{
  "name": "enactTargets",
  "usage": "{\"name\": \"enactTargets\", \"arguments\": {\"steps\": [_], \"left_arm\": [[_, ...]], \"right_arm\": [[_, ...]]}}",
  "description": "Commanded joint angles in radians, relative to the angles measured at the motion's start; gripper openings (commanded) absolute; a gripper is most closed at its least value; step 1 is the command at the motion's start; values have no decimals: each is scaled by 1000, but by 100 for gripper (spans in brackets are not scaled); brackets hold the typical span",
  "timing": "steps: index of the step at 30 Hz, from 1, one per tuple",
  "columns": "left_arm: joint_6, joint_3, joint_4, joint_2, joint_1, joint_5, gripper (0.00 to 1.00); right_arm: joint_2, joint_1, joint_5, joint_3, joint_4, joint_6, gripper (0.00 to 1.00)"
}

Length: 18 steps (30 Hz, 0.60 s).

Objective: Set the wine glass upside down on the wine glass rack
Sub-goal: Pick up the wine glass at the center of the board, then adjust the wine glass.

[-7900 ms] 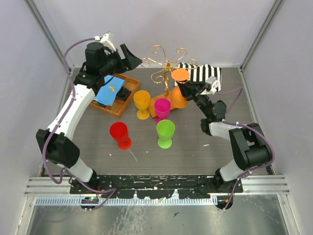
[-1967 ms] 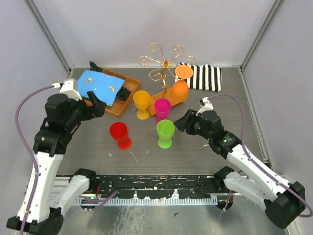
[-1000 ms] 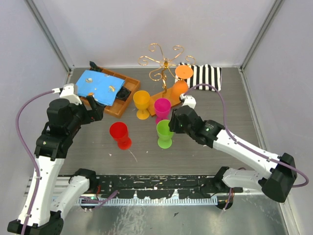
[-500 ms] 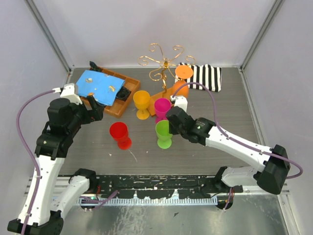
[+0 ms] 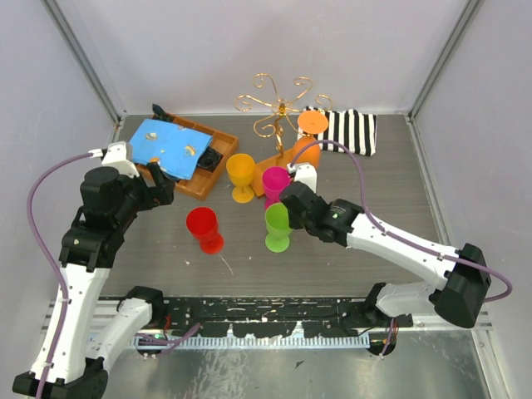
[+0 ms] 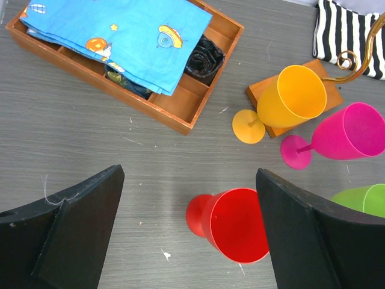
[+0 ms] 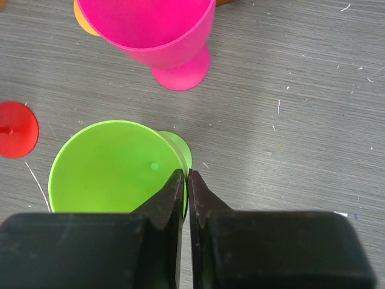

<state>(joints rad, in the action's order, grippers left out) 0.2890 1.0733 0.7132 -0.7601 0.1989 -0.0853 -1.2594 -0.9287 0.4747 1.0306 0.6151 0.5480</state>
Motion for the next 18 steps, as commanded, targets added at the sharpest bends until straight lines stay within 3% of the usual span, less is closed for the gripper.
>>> {"name": "enactTargets", "arguments": {"steps": [1, 4, 12, 18], "left_arm": [[-21, 13, -7, 7, -4, -29, 98], [-27, 15, -12, 12, -3, -45, 98], [-39, 6, -49, 37, -1, 15, 98], [-33, 27, -58, 28, -1, 103, 98]], "right_arm": [[19, -5, 40, 53, -9, -9, 8], [45, -7, 55, 55, -8, -10, 1], [132, -7, 86, 76, 21, -44, 1], [330, -8, -2, -14, -129, -19, 1]]}}
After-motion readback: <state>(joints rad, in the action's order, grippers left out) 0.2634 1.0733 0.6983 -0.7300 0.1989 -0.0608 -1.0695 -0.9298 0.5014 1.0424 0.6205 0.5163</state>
